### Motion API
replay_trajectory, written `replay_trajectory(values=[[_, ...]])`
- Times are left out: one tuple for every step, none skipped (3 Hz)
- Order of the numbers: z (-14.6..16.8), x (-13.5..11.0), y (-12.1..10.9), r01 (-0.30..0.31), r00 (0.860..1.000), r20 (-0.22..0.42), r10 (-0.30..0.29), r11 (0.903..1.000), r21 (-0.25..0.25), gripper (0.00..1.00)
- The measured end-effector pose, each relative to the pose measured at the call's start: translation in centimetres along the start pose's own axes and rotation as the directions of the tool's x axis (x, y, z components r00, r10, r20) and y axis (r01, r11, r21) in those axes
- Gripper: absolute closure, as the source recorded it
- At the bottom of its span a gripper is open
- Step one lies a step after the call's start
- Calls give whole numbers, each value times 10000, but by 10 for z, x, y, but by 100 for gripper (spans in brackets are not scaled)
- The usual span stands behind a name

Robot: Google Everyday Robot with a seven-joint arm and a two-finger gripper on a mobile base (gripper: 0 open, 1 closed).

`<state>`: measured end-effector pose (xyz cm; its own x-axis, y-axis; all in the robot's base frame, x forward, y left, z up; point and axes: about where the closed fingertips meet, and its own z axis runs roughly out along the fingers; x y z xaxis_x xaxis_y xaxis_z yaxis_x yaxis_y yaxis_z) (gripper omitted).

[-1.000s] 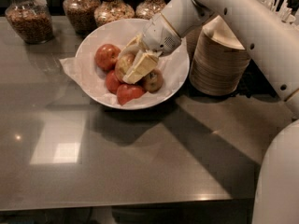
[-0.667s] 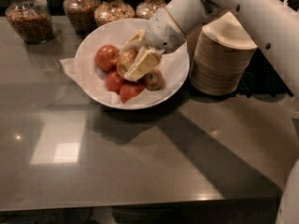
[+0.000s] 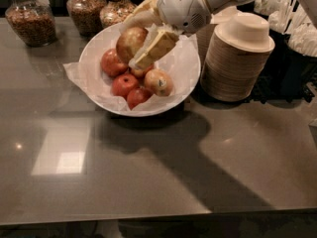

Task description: Pick apple from white bowl

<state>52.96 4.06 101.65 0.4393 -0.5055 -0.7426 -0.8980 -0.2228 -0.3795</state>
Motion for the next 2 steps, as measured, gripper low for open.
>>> replay_trajectory(values=[[-35,-12,3,359,9984,413,-396,9955,874,100],[-40,-11,5,341,9984,415,-381,9949,949,100]])
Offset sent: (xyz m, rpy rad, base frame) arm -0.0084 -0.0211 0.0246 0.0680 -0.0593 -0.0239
